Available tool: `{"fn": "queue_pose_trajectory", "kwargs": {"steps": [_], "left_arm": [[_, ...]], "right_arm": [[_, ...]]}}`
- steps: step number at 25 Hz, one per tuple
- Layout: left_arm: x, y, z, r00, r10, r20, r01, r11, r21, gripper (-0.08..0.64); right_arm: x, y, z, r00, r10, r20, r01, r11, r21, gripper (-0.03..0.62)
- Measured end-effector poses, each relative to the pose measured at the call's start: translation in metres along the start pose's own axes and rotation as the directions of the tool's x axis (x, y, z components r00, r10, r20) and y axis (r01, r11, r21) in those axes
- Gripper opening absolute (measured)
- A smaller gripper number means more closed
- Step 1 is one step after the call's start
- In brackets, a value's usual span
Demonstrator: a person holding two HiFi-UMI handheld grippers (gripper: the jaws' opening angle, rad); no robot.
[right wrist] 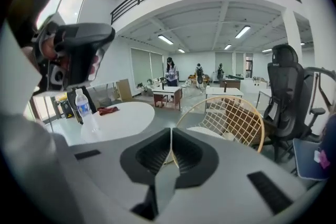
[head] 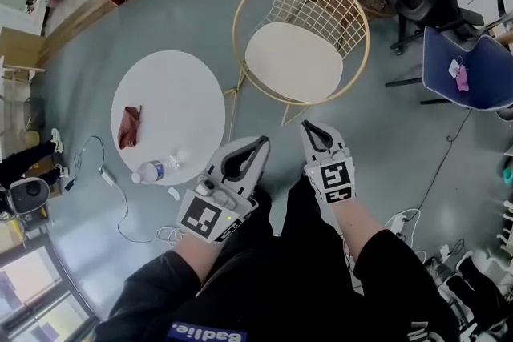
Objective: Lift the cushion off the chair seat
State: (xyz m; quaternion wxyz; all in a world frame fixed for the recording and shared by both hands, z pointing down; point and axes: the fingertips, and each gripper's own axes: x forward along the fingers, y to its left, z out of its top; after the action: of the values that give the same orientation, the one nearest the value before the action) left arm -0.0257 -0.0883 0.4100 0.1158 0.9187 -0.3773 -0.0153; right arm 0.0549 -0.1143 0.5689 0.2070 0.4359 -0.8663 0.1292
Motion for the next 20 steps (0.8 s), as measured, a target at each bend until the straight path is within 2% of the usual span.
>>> {"fn": "queue_pose_trajectory", "kwargs": {"steps": [6, 14, 17, 20], "left_arm": [[0.017, 0.015, -0.033, 0.999, 0.025, -0.023, -0.025, 1.000, -0.001, 0.014], [0.020, 0.028, -0.072, 0.998, 0.039, -0.058, -0.040, 0.999, -0.009, 0.014], [0.020, 0.031, -0.083, 0.997, 0.038, -0.071, -0.039, 0.999, -0.014, 0.014], [0.018, 0.035, -0.090, 0.996, 0.038, -0.077, -0.038, 0.999, -0.001, 0.014]], "right_arm": [[0.059, -0.024, -0.063, 0.997, -0.005, -0.078, 0.002, 0.999, -0.041, 0.028], [0.120, -0.045, -0.138, 0.975, -0.043, -0.216, -0.003, 0.978, -0.207, 0.035], [0.143, -0.053, -0.166, 0.961, -0.064, -0.270, -0.013, 0.961, -0.277, 0.111], [0.162, -0.057, -0.189, 0.944, -0.099, -0.315, -0.018, 0.938, -0.347, 0.125]]}}
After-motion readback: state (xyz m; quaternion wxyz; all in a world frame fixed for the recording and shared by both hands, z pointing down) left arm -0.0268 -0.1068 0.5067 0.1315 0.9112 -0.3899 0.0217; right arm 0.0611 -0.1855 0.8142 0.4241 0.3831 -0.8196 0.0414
